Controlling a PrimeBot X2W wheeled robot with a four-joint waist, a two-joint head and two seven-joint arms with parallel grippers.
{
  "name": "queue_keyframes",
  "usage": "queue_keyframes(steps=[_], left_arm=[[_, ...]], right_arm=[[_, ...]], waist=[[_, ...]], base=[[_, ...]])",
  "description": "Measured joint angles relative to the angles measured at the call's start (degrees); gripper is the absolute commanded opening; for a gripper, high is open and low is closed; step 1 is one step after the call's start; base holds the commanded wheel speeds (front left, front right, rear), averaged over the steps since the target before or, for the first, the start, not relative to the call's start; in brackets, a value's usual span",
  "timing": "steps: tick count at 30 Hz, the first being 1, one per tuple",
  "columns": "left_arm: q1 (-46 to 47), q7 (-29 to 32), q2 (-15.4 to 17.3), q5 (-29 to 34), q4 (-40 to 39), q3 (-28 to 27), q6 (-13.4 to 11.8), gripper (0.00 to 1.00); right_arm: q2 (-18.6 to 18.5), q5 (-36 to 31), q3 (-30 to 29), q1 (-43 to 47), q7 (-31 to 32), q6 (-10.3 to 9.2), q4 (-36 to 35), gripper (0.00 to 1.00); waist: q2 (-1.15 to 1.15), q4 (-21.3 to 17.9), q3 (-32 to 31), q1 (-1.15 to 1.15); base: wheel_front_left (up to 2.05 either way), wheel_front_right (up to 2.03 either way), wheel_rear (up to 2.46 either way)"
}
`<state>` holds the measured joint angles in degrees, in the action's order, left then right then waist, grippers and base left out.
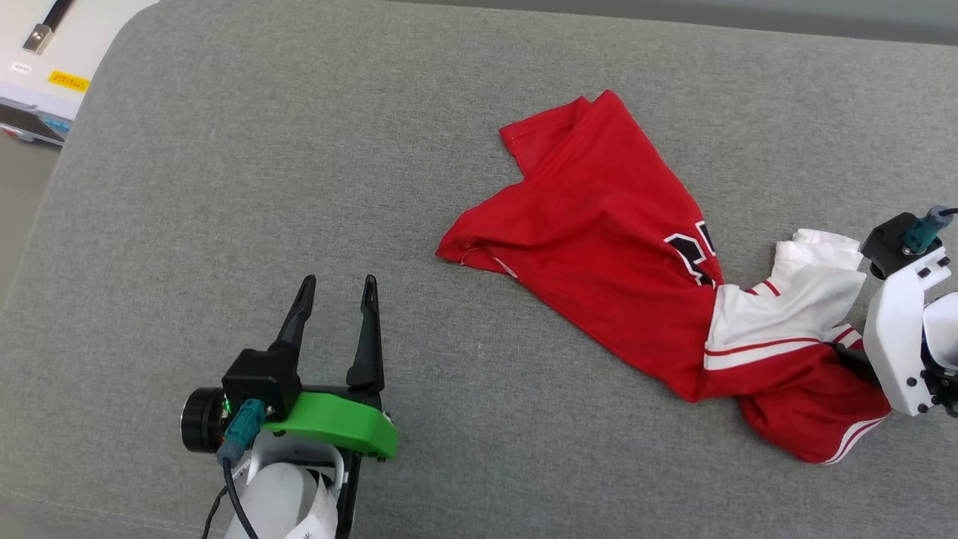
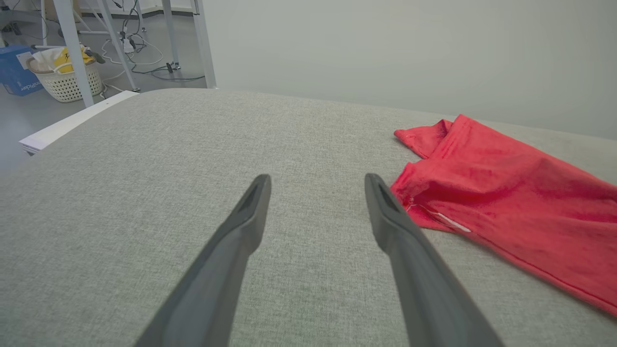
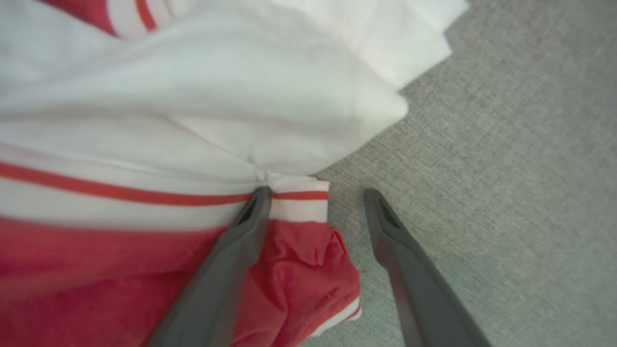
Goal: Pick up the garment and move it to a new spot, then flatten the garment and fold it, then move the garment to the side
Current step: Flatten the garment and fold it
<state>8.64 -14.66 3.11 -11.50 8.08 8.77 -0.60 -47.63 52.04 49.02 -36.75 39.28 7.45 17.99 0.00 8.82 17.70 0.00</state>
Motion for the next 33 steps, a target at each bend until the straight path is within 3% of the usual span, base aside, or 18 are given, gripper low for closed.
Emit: queue_keyframes(steps=[1, 2, 8, 15, 26, 33], left_arm=[[-0.01, 0.0, 0.0, 0.0, 0.08, -0.16, -0.11, 1.0], [-0.02, 0.0, 0.0, 0.0, 0.15, -0.38, -0.14, 1.0], [-0.05, 0.0, 0.0, 0.12, 0.48, -1.27, -0.13, 1.0], [-0.96, 0.0, -0.01, 0.18, 0.66, -1.72, -0.11, 1.0], [-4.19, -0.01, -0.01, 0.36, 0.43, -3.63, -0.12, 1.0], [-4.53, 0.0, -0.02, 0.53, 0.12, -4.42, -0.12, 1.0]], right_arm=[[-0.09, 0.19, 0.54, -0.19, -0.82, 0.0, 0.1, 0.25], [-0.18, 0.18, 1.33, -0.62, -2.03, 0.0, 0.19, 0.0], [1.41, 0.76, 3.21, -3.39, -10.56, 0.1, 1.62, 0.0], [0.31, 1.26, 0.81, -8.76, -20.42, 0.1, 1.18, 0.0], [-1.54, 2.61, -3.35, -5.91, -30.85, 0.09, -10.69, 0.0], [5.04, -0.9, -1.32, -1.19, -30.41, 0.09, -18.5, 0.0]], waist=[[0.0, -0.02, -0.03, 0.0], [0.0, -0.11, -0.12, 0.0], [0.01, -1.09, -1.9, 0.0], [0.0, -2.06, -5.2, 0.0], [0.0, -2.54, -10.38, -0.01], [0.0, -2.9, -11.16, 0.0]], base=[[0.0, 0.0, 0.0], [0.0, 0.0, 0.0], [0.0, 0.0, 0.0], [0.0, 0.0, 0.0], [0.0, 0.0, 0.0], [0.0, 0.0, 0.0]])
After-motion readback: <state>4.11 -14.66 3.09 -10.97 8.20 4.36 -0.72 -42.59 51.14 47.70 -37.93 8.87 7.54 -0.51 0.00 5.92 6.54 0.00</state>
